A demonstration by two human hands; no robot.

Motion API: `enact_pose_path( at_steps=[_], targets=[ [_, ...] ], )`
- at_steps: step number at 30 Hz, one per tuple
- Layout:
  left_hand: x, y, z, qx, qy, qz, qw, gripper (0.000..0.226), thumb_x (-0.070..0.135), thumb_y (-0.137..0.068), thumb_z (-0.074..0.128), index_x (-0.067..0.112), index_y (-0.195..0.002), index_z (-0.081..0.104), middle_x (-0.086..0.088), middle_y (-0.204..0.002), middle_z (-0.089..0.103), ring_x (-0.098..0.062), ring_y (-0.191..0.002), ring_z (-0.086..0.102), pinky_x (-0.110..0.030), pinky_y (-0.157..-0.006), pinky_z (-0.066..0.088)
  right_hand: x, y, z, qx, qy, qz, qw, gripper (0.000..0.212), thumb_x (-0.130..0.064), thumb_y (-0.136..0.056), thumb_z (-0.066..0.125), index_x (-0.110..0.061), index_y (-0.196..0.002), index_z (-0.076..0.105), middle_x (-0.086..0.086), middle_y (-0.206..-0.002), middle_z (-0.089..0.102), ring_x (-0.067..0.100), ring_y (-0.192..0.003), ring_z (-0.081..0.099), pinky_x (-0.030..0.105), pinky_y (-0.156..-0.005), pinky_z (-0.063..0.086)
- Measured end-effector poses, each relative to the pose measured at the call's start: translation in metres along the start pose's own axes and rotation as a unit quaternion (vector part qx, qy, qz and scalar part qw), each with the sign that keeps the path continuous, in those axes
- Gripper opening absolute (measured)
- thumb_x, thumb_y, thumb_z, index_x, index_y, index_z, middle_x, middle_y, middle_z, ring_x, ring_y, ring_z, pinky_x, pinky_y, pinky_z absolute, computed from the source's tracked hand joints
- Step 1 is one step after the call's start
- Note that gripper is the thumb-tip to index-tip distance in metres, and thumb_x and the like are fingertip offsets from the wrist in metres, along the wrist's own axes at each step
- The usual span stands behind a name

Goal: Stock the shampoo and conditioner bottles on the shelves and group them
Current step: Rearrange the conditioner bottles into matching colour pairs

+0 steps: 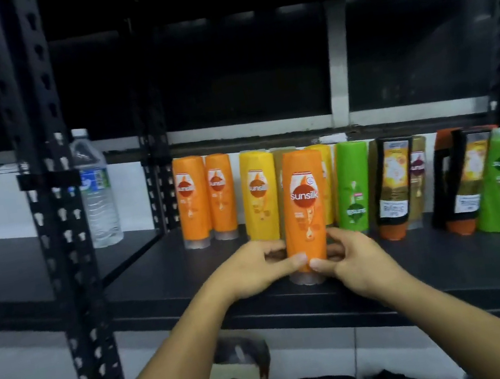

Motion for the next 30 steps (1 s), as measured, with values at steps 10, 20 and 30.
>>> enact_pose_path(
  at_steps=[10, 20, 30],
  targets=[
    [-0.06, 0.033, -0.097, 0.246, -0.034, -0.097, 0.964, 0.052, 0.052, -0.093, 0.069, 0.031, -0.139, 0.058, 0.011, -0.134, 0.065, -0.013, -0.123, 0.062, -0.042, -0.107, 0.05, -0.047, -0.039, 0.102, -0.125, 0.256, -0.116, 0.951, 0.039, -0.043, -0.1, 0.057, -0.029, -0.136, 0.06, -0.007, -0.132, 0.064, 0.014, -0.118, 0.059, 0.03, -0.101, 0.048],
    [-0.088, -0.018, -0.128, 0.302, -0.13, -0.14, 0.934, 0.066, 0.033, -0.097, 0.069, 0.026, -0.148, 0.028, -0.006, -0.149, 0.051, -0.033, -0.134, 0.054, -0.055, -0.107, 0.049, -0.031, -0.039, 0.112, -0.189, 0.272, -0.101, 0.938, 0.053, -0.049, -0.105, 0.042, -0.03, -0.154, 0.041, -0.011, -0.161, 0.037, 0.014, -0.146, 0.036, 0.029, -0.117, 0.029],
    [-0.088, -0.03, -0.128, 0.365, -0.197, -0.106, 0.904, 0.068, 0.031, -0.097, 0.069, 0.02, -0.151, 0.029, -0.007, -0.15, 0.048, -0.033, -0.135, 0.053, -0.052, -0.106, 0.048, -0.031, -0.04, 0.112, -0.18, 0.274, -0.106, 0.939, 0.052, -0.05, -0.105, 0.04, -0.032, -0.154, 0.04, -0.014, -0.161, 0.035, 0.012, -0.146, 0.036, 0.031, -0.117, 0.032]
  ],
)
Point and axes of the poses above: each hand's wrist, its own y-axis away from the middle knuckle, its own z-axis out of the palm, x = y × z, the point moved 8 cm from there along -y, towards the middle knuckle
